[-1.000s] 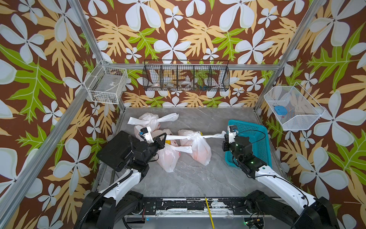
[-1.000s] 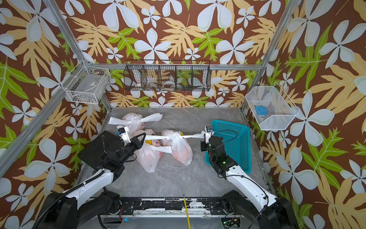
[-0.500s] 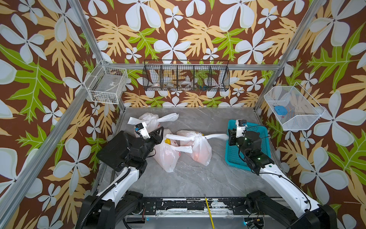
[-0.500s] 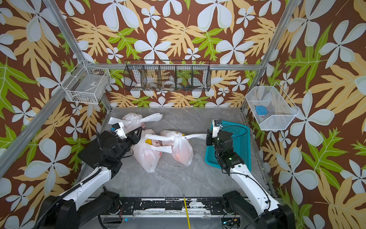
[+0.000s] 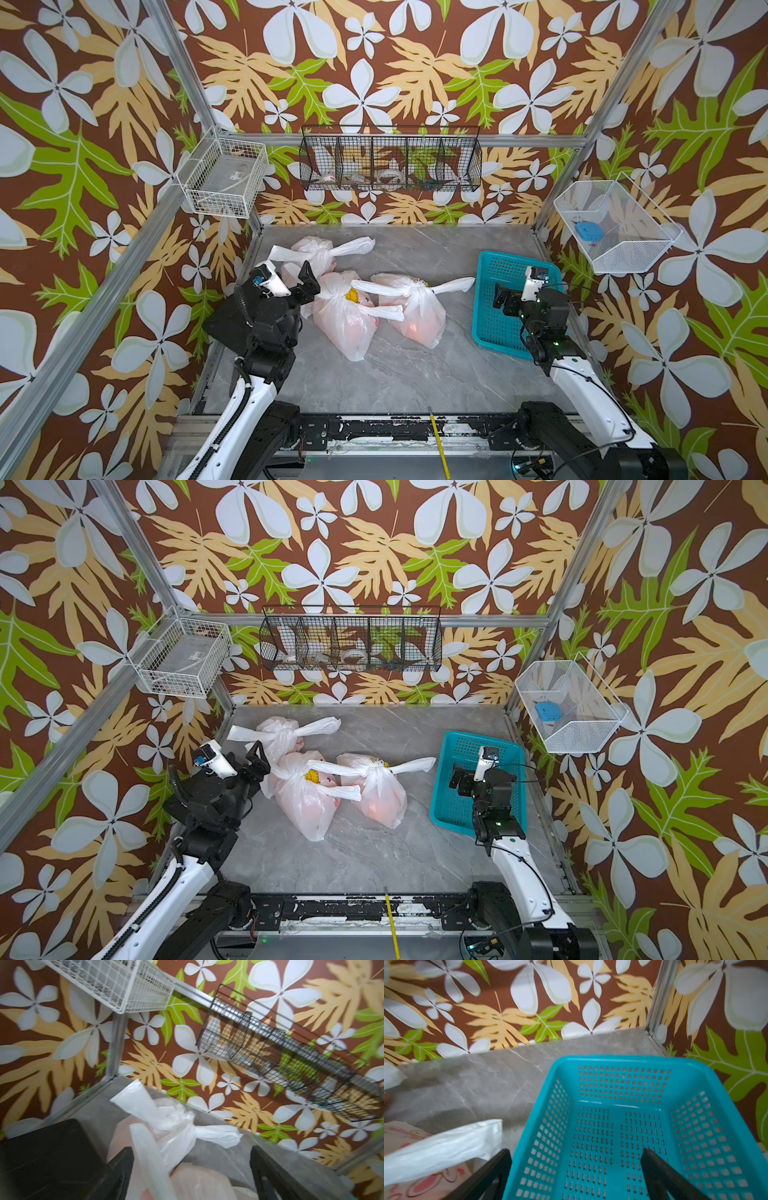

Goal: Place the oranges into plastic bags & tie knots
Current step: Tie the plastic bag at the center of the board, then reset both arms

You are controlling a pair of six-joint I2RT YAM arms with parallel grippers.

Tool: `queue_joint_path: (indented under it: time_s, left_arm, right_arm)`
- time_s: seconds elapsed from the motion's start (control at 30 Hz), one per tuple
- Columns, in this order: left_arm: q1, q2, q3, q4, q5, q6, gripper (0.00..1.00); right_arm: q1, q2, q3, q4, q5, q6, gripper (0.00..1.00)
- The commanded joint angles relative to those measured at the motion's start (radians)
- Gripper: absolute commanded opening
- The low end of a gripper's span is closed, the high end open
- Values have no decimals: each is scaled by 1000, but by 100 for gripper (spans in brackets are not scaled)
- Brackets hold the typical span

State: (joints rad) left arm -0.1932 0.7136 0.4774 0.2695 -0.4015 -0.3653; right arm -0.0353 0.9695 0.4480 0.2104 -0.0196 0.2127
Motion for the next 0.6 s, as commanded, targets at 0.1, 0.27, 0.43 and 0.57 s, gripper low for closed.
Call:
queue_joint_path:
  time_s: [0.1, 0.27, 0.43, 0.57]
  left_arm:
    - [74, -26, -154, 111, -180, 62, 89]
    - [151, -13, -317, 340, -150, 49, 89]
    - [154, 44, -397, 500, -165, 156, 89]
    - [156, 110, -451, 648, -131, 217, 90]
  right_arm:
    - [0, 184, -89, 359, 101, -4, 99]
    - [1, 351, -124, 588, 131, -30, 99]
    - [0, 434, -95, 647, 134, -75, 99]
    - [8, 449, -109, 686, 99, -99, 98]
